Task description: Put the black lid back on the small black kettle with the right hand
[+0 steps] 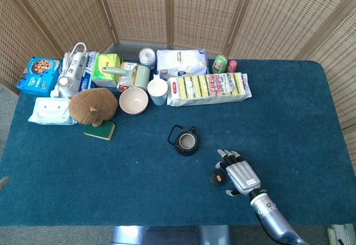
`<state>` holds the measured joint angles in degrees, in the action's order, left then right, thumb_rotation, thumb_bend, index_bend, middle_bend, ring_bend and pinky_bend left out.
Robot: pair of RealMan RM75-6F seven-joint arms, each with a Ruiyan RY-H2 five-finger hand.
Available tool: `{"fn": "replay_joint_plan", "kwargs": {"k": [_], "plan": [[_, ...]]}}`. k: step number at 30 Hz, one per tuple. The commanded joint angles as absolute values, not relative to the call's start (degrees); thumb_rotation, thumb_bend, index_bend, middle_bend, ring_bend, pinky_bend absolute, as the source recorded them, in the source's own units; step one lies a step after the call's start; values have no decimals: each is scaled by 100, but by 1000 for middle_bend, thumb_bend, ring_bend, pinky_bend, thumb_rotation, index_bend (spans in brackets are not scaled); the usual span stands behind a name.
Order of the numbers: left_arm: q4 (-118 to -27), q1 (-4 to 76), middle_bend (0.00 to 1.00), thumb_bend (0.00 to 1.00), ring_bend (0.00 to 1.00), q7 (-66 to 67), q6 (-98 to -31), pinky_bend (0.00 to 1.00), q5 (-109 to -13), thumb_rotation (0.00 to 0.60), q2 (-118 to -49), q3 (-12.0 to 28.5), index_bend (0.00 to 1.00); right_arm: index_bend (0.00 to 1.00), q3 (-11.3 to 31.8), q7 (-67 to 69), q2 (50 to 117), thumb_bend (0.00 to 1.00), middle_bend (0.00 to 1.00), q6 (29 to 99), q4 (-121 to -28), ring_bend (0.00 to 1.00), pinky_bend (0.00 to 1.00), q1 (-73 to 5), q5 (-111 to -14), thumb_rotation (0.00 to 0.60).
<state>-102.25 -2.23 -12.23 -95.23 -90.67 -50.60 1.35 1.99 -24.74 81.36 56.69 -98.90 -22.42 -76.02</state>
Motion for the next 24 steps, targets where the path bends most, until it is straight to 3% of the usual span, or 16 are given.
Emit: {"fn": "replay_joint_plan", "kwargs": {"k": [1, 24], "plan": [[-10225, -224, 0, 158, 0, -1241, -9521, 106, -9053, 600, -5055, 141, 0, 271, 197, -2574, 8181, 58, 1, 5626, -9886, 0, 0, -2291, -7495, 600], [-10182, -258, 0, 159, 0, -1459, -9552, 106, -9036, 600, -4989, 144, 0, 334, 153, -2861, 8415, 116, 4, 5565, -9784, 0, 0, -2554, -7043, 600]]}}
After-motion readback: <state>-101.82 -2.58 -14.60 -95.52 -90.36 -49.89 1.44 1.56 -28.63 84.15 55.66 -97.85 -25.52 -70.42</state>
